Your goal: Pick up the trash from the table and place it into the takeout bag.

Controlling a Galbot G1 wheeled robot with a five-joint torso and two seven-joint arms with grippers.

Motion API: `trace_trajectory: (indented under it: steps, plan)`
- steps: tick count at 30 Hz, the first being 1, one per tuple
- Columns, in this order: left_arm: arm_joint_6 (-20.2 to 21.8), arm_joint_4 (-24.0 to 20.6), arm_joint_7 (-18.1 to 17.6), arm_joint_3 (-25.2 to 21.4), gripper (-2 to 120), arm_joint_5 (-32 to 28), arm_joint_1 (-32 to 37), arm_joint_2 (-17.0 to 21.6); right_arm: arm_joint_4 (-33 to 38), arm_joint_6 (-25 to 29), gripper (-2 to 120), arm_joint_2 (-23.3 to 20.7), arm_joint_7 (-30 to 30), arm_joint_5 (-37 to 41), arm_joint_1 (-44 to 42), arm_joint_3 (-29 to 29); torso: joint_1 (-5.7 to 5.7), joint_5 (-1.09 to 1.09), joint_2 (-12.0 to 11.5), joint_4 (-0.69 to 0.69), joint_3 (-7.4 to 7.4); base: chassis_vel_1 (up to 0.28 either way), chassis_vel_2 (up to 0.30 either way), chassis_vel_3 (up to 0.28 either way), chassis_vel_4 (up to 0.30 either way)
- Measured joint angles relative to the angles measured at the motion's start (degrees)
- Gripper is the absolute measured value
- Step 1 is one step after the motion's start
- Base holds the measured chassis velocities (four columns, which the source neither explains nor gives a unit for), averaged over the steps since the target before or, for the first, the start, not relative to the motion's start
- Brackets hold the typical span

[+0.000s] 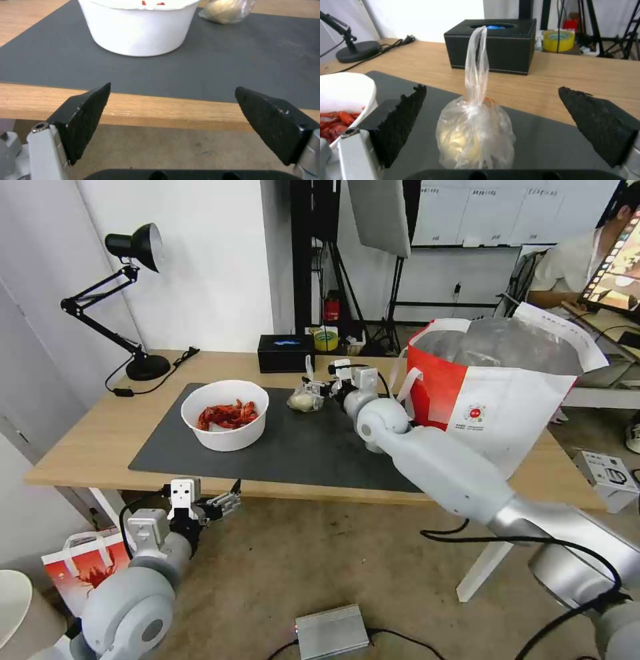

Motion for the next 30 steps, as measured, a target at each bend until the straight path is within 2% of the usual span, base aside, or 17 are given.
trace_trajectory:
  steps: [10, 30]
  plan:
    - [0.0, -0.1, 0.0, -0.1, 100, 0.1, 0.0, -0.4, -4.8, -0.3, 100, 3.8, -2.3, -0.1, 0.9, -0.1, -0.01, 0.00, 0.0, 0.00, -0.01, 0.000, 0.000, 0.000, 0.000]
    - [0.0, 0.0, 0.4, 0.2, 100, 0.6, 0.2, -1.3, -15.1, -1.3, 100, 10.5, -5.3, -5.6, 2.6, -0.9, -0.01, 0.00, 0.0, 0.01, -0.01, 0.000, 0.000, 0.000, 0.000]
